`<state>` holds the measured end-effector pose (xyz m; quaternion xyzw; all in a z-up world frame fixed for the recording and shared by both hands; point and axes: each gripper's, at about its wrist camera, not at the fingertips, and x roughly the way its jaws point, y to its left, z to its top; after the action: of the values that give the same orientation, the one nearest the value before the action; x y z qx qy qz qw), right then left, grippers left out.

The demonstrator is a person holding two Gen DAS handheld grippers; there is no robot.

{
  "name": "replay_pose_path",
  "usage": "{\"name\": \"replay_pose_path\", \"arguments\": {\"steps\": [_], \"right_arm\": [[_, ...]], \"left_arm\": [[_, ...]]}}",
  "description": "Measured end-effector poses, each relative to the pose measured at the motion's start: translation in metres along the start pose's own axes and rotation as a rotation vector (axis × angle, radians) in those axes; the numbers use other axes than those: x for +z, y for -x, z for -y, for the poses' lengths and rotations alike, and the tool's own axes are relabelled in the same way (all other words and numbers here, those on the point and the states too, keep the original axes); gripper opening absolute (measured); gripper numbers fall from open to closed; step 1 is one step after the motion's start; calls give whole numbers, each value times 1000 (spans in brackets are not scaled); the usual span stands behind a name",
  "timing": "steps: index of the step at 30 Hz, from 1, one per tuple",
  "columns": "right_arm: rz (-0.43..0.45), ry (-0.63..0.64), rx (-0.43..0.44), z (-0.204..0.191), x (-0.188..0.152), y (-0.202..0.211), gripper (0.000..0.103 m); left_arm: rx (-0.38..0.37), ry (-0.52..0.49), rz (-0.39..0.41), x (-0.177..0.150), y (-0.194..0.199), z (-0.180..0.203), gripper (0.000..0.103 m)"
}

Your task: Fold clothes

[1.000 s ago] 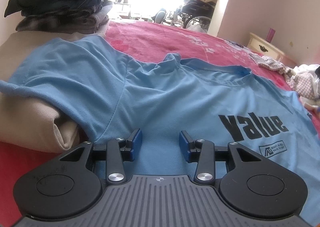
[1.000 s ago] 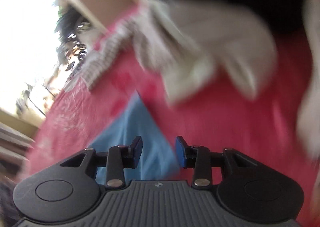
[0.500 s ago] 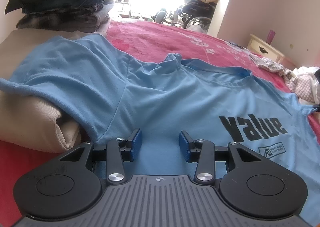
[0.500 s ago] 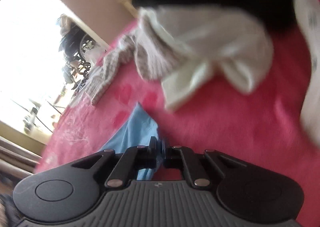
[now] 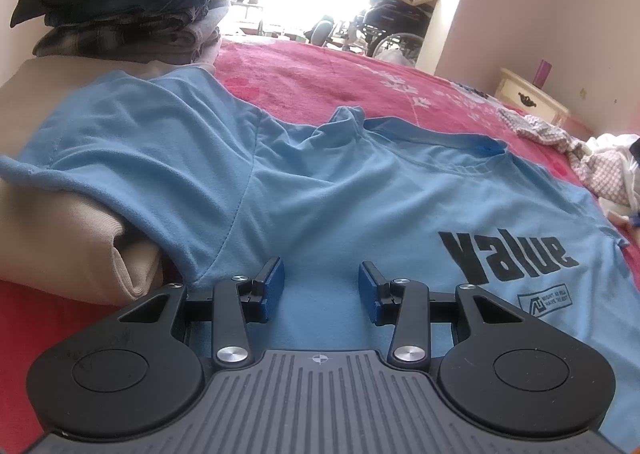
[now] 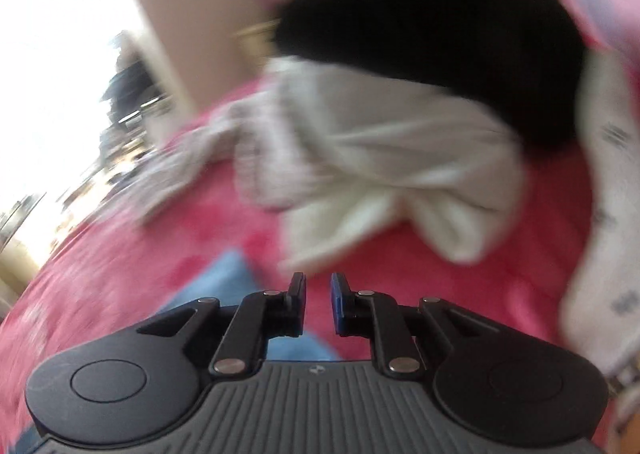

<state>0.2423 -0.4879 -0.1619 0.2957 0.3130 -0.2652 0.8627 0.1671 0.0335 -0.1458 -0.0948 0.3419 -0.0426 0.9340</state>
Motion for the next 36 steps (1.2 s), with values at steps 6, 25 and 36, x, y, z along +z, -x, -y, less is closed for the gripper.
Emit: {"name": "replay_pose_path", "arguments": {"steps": [6, 25, 36], "right_arm": [[-125, 189, 141, -61, -3, -48, 15], [-312, 474, 275, -187, -59, -33, 16], [-231, 339, 212, -169, -38, -70, 12]], "left_arm": [[-6, 10, -5, 0, 2, -2, 41], [-33, 78, -26, 5, 4, -10, 41], [-24, 49, -17, 3, 2, -8, 41]]}}
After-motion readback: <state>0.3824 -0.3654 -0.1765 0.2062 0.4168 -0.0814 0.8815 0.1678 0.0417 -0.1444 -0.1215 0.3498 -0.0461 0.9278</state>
